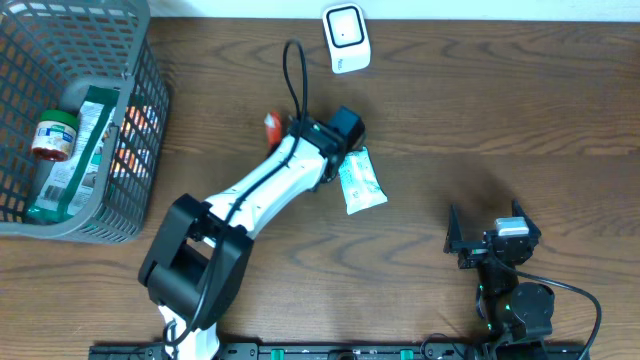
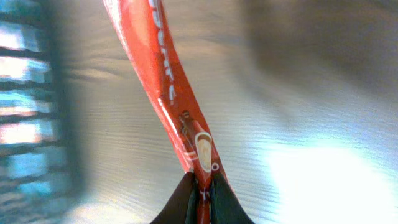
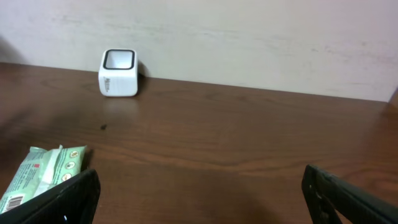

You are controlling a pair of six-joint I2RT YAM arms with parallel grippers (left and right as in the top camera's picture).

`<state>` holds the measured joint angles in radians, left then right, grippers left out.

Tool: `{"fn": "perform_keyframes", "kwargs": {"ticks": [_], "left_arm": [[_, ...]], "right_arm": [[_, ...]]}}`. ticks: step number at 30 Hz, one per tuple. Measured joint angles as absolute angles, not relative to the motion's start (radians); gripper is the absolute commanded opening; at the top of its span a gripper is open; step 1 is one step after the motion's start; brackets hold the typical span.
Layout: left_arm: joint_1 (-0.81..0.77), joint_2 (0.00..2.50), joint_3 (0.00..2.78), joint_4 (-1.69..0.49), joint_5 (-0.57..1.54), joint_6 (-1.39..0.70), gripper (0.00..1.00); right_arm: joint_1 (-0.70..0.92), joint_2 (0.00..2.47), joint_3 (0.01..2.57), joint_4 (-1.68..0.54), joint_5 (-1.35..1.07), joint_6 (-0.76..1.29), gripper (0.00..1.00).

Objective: Scan the item barcode

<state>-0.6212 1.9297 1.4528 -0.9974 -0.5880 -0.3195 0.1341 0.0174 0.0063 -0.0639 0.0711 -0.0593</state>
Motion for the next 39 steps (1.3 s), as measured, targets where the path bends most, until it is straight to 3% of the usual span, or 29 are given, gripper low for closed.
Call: {"fn": "perform_keyframes", "kwargs": {"ticks": [6,17,24,34,39], "left_arm": [[-0.602,1.929,1.464,-1.025,-0.812,-0.268,0.07],[-0.509,2.136,1.435,-0.96,-0.952,-0.149,0.07],[-0.502,2.204,1.435,-0.889,-0.962,-0.102,0.07],[-0.505,2.203,1.435,-0.813,-0.78,-0.066,0.1],[-0.508,2.203,1.435,-0.803,-0.743,-0.04,0.29]], "right_arm": [[0.134,0.017,0.006,-0.064,0.072,-0.059,0.99],[0.134,0.017,0.006,-0.064,0.072,-0.059,0.99],[0.134,0.017,0.006,-0.064,0.072,-0.059,0.99],[0.134,0.017,0.006,-0.064,0.072,-0.059,0.99],[0.134,0.017,0.006,-0.064,0.072,-0.059,0.99]]}}
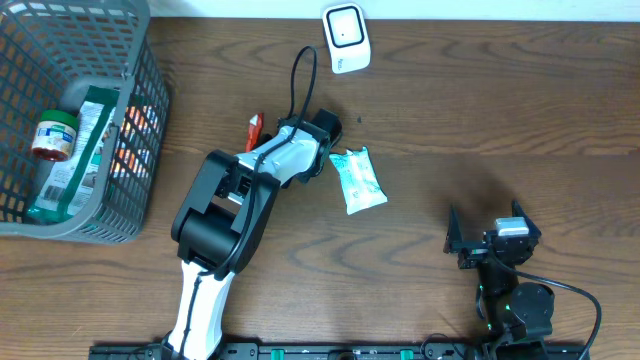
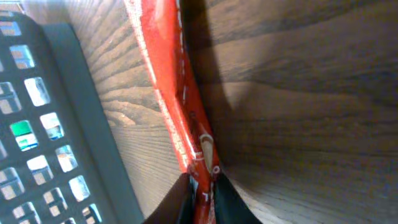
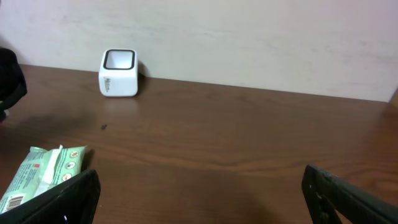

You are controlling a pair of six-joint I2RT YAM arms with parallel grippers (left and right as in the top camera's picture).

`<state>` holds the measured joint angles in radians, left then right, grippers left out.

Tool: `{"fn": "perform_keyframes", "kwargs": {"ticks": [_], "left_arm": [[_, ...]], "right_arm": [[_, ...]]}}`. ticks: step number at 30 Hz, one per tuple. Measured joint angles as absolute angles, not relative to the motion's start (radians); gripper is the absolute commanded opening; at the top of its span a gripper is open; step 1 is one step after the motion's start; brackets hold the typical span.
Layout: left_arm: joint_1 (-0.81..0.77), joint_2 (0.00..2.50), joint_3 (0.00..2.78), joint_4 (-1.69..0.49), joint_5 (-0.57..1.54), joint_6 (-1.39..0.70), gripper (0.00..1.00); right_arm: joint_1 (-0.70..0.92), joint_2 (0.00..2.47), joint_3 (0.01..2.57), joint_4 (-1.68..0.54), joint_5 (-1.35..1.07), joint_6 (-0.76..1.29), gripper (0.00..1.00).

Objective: Scan the item barcode

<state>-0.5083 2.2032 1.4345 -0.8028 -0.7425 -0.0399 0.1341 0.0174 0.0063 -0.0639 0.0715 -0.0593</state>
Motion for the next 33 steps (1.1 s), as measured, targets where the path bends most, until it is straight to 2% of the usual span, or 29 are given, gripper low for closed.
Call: {"fn": "perform_keyframes", "kwargs": {"ticks": [12,19,23,26,29,33], "left_arm": [[-0.588,2.203,1.435,-0.803,-0.762,0.031,0.4],[-0.652,2.203,1.435,-0.808,-0.765,0.028,0.39],[-0.662,2.189,1.448,-0.846,-0.72,-0.015,0.33],[-0.639,2.135,1.477,-0.849,-0.62,-0.046,0.21],[-0.575,2.035,1.513,-0.834,-0.507,-0.078,0.12],[-0.439,1.902,1.55,-0.809,-0.418,-0.142,0.08]], "right_arm": [[0.134,0.017,0.006,-0.064,0.072,-0.059,0.99],[0.134,0.017,0.006,-0.064,0.072,-0.059,0.99],[0.134,0.017,0.006,-0.064,0.072,-0.059,0.99],[0.134,0.017,0.006,-0.064,0.072,-0.059,0.99],[0.134,0.017,0.006,-0.064,0.072,-0.059,0.99],[0.134,0.017,0.006,-0.064,0.072,-0.059,0.99]]}}
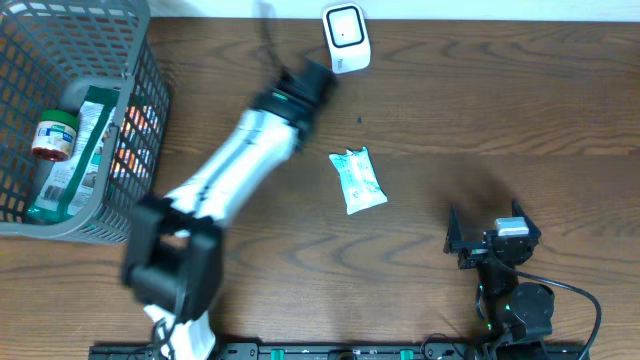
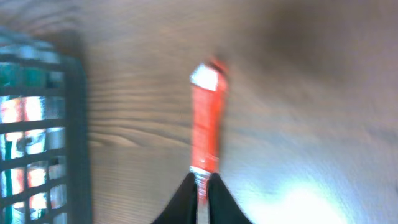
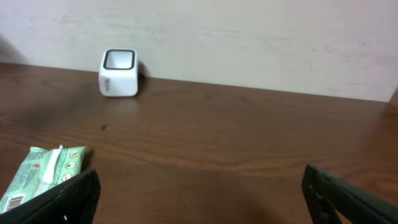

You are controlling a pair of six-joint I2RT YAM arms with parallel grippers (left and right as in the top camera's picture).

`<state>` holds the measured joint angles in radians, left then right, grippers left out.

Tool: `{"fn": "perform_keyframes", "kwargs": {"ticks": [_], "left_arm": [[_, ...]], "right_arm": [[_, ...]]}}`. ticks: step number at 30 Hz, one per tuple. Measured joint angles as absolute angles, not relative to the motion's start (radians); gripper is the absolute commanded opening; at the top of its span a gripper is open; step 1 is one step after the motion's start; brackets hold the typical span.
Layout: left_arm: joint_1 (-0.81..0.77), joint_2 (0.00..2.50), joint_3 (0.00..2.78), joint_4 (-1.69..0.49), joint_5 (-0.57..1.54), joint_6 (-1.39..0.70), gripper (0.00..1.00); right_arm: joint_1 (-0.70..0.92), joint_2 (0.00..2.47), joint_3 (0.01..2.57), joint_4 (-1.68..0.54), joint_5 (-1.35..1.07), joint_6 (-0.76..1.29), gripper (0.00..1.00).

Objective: Scan the item barcode

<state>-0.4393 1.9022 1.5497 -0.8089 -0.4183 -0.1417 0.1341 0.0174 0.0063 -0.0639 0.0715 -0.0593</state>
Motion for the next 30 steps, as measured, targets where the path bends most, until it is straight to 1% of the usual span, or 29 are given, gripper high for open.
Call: {"fn": "perform_keyframes", "kwargs": {"ticks": [3,6,11,15,24,30], "left_arm": [[-0.315,1.86,1.561,-0.805,-0.358,-0.184,0.08],[-0.213,1.878,1.559,-0.802,-0.268,-0.205,0.08],[-0.114,1.947,1.546,-0.803,-0.137,-0.216,0.07],[-0.087,1.978,1.525,-0.803,-0.075,-0.219,0.07],[-0.097,2.038,1.511,-0.743,-0.017,-0.229,0.07],[-0.099,2.08,1.493,-0.737,0.096,-0.234,0.07]], "right_arm": [[0.134,0.017,0.006,-0.064,0.072,-0.059,0.99],[0.134,0.017,0.006,-0.064,0.072,-0.059,0.99],[0.134,0.017,0.006,-0.064,0.072,-0.059,0.99],[0.134,0.017,0.006,-0.064,0.072,-0.059,0.99],[0.134,0.017,0.006,-0.064,0.072,-0.059,0.99],[0.134,0.017,0.006,-0.064,0.072,-0.059,0.99]]}}
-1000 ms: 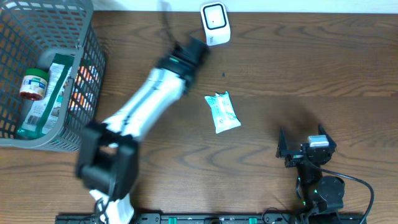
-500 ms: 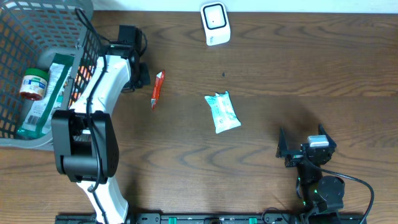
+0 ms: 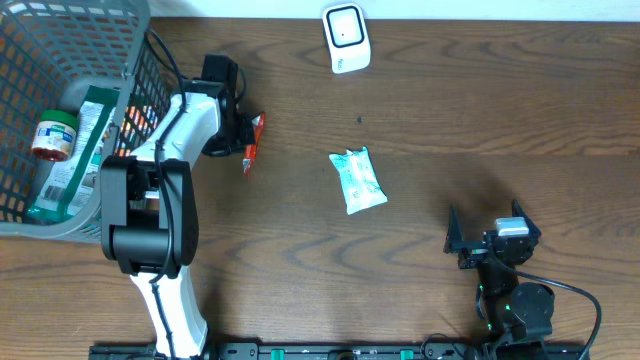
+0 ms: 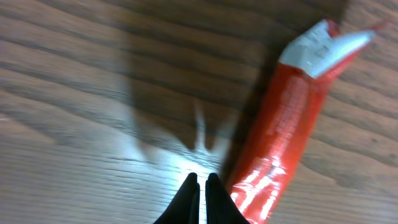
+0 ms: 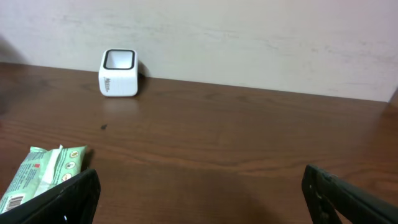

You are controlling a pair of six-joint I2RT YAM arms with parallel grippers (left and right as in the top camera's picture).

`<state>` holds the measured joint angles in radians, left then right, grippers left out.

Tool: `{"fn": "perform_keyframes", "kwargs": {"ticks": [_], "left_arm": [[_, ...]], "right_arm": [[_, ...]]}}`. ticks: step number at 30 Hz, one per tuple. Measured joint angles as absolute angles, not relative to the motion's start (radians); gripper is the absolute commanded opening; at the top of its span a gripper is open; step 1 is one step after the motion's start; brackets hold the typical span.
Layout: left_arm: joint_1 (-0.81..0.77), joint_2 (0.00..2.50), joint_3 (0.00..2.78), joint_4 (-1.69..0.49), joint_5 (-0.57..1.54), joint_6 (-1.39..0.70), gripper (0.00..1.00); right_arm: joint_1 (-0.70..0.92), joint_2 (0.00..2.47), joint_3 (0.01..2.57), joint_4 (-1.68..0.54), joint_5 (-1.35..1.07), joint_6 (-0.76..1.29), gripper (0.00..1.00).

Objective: Scan the item barcode

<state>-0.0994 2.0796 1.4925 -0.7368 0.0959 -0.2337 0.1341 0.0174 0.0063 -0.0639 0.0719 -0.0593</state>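
A red packet [image 3: 252, 142] with a silvery end lies flat on the wood table, just right of the basket; in the left wrist view the packet [image 4: 280, 140] lies right of my fingers. My left gripper [image 4: 199, 182] is shut just above the table with nothing between its fingers, beside the packet. The white scanner [image 3: 345, 37] stands at the table's far edge, and the right wrist view also shows the scanner [image 5: 118, 73]. My right gripper [image 5: 199, 196] rests open and empty at the near right.
A grey wire basket [image 3: 140, 60] at the far left holds a jar and several packets. A green and white packet [image 3: 358, 180] lies mid-table, and the right wrist view shows this packet [image 5: 37, 174] at its lower left. A pale wall stands behind the scanner.
My left gripper was shut on the red packet just left of the scanner. Now it is beside the basket, shut on nothing, and the packet lies on the table next to it.
My left gripper first held the red packet mid-table, beside the green and white packet, and stayed near there with it turned. Then it had the packet by the scanner. Now the packet lies loose by the basket. The right arm never moved.
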Motion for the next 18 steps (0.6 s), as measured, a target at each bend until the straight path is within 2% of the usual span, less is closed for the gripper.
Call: {"fn": "perform_keyframes", "kwargs": {"ticks": [6,18], "left_arm": [[-0.134,2.08,1.492,-0.736,0.145,-0.237,0.08],[-0.309,2.08,1.492,-0.721,0.134,-0.237,0.08]], "right_arm": [[0.134,0.017,0.006,-0.064,0.072,-0.059,0.99],[0.134,0.017,0.006,-0.064,0.072,-0.059,0.99]]}}
